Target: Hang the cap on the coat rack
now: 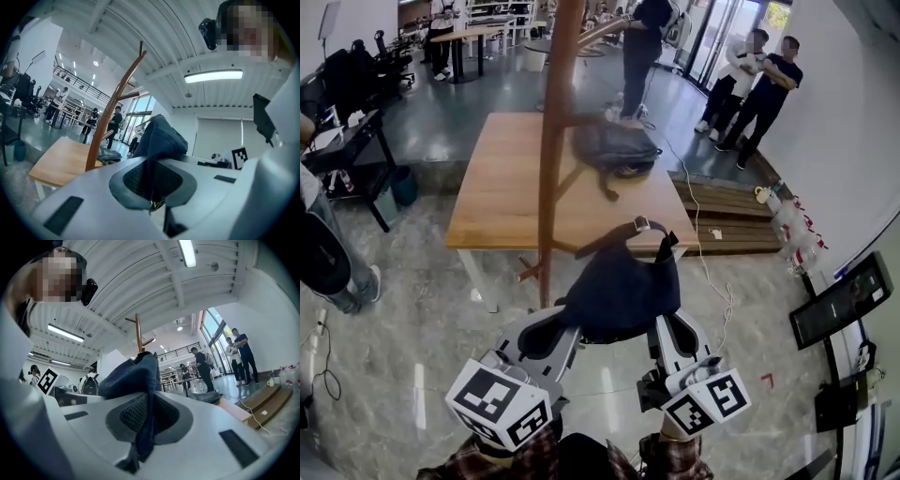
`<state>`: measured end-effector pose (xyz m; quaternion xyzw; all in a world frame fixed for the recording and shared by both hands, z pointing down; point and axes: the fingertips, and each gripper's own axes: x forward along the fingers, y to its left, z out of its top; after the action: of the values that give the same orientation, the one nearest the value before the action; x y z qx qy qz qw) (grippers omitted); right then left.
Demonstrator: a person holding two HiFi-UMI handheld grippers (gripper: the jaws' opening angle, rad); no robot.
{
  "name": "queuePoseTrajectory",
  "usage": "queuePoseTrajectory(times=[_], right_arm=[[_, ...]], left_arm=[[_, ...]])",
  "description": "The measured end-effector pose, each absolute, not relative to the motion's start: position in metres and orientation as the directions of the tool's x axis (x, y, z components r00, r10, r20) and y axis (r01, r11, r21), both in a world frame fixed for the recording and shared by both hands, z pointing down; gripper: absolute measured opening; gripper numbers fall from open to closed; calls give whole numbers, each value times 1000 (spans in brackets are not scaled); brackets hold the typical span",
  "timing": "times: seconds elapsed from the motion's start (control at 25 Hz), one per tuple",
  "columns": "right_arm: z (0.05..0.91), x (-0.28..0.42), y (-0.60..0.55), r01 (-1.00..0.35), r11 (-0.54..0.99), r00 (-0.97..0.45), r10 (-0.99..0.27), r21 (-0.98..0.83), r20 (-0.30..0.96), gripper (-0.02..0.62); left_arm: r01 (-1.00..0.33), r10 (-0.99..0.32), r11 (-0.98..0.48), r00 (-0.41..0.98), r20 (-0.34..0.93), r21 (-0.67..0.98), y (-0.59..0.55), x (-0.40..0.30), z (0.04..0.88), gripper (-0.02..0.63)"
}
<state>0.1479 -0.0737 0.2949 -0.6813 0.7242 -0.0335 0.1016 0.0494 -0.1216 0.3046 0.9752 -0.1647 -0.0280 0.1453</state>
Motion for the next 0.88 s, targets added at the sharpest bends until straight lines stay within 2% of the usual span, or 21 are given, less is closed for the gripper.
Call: queuePoseTrajectory(times=[0.4,0.88], right_arm=[[296,190,-109,-972,121,-105,-990,-204,-90,18],[281,214,-126,-907,384,-372,-923,-174,-97,18]], left_arm=[[-359,-372,-884,928,16,301,-148,87,305,20],[-553,-587,-773,809,-22,312,-144,105,290,20]])
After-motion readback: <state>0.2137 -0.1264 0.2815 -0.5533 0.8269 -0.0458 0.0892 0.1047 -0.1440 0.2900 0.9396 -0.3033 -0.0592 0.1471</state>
